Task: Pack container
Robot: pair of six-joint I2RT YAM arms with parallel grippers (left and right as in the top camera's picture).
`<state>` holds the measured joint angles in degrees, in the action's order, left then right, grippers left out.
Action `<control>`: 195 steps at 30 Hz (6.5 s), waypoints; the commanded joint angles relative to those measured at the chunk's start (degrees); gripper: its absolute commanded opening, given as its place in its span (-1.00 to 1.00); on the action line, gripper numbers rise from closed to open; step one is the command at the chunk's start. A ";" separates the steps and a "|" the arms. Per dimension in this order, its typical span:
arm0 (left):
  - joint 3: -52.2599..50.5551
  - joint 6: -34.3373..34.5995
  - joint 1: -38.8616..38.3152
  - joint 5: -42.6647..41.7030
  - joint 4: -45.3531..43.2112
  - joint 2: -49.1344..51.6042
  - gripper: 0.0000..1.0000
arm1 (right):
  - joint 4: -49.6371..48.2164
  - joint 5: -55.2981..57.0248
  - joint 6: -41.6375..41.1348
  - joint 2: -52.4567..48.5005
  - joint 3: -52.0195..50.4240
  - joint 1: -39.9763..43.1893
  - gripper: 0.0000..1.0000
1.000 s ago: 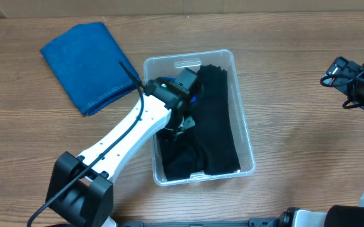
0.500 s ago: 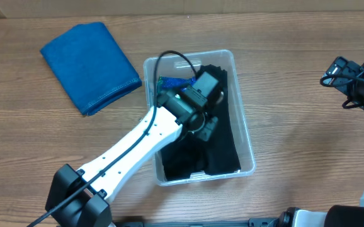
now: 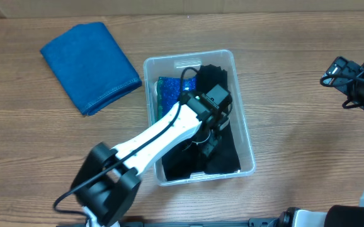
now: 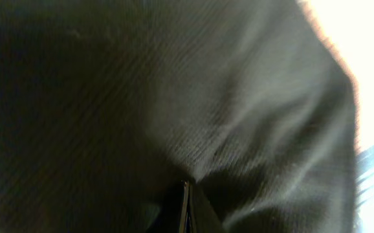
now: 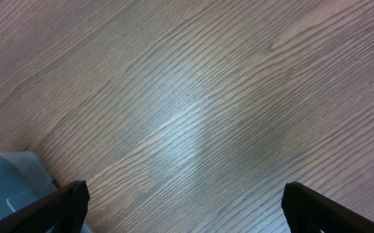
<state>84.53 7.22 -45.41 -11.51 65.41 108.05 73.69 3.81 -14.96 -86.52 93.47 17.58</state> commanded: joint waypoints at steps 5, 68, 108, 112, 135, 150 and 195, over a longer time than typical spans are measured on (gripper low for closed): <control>0.79 2.14 1.81 3.67 4.37 8.59 -0.92 | -0.07 -0.48 0.22 0.59 0.90 -0.22 1.00; 9.27 14.71 70.82 -26.38 -36.50 26.47 0.96 | -7.19 -9.01 1.25 0.55 -11.76 -6.27 0.86; 6.99 16.44 15.58 -11.41 -9.86 -20.52 -0.92 | -5.92 -8.35 3.45 0.55 -11.76 -6.25 0.88; 0.09 24.85 14.47 -11.41 -15.89 -20.52 -0.92 | -5.97 -8.35 3.45 0.55 -11.76 -6.25 0.89; 0.44 24.83 14.73 34.77 -3.87 -20.61 -0.19 | -5.97 -8.37 3.45 0.55 -11.76 -6.25 0.89; 0.79 9.01 14.97 17.70 -23.02 1.95 0.15 | -6.08 -8.37 3.50 0.55 -11.76 -6.25 0.89; -24.55 18.95 43.89 26.97 12.11 -75.12 1.00 | -6.01 -7.74 10.08 52.94 -42.84 -16.00 1.00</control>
<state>60.23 25.34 -1.15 14.63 77.60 33.36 67.75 -4.43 -4.51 -33.71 50.65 1.61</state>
